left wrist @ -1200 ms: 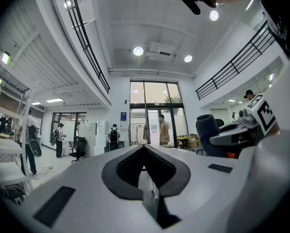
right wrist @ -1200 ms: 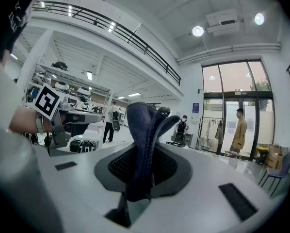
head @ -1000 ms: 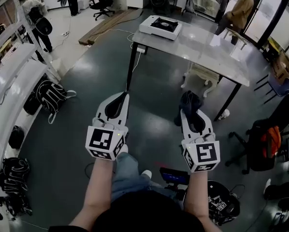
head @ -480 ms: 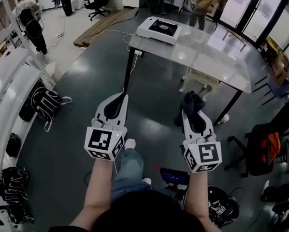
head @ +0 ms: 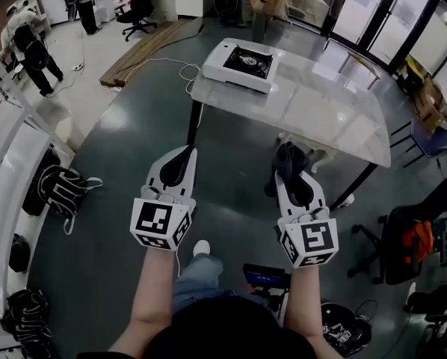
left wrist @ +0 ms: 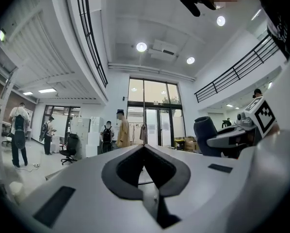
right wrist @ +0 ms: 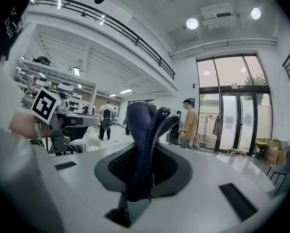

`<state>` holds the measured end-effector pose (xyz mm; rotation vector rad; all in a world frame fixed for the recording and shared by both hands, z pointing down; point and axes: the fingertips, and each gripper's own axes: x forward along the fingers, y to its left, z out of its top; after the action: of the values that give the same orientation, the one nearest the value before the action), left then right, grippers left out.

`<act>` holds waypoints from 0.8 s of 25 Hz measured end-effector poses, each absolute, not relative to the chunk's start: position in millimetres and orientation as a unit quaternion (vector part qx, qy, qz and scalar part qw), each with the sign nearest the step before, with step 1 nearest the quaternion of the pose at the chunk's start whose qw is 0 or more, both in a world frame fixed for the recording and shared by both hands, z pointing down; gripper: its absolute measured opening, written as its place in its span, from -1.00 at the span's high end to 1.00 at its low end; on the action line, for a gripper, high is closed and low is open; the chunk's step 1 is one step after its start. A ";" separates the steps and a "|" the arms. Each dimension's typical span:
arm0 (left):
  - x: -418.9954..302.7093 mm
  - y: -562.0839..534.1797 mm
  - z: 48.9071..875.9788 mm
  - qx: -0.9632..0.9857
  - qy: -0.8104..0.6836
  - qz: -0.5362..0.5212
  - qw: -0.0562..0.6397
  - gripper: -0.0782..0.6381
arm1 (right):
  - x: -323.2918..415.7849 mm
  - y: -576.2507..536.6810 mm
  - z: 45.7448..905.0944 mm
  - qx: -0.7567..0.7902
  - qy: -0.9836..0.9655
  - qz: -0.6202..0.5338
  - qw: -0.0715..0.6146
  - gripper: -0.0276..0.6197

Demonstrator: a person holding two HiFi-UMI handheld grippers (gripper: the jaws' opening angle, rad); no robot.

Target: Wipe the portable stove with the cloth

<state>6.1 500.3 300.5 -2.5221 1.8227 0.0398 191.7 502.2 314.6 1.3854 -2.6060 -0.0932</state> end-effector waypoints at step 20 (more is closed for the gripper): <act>-46.6 345.9 318.8 -0.839 0.543 0.014 -0.030 0.75 | 158.7 359.5 315.0 0.527 -0.842 -0.014 0.117 0.68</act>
<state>-46.6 345.9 318.8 -2.6881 1.7394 0.0457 158.7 359.5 315.0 1.5435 -2.4642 -0.0414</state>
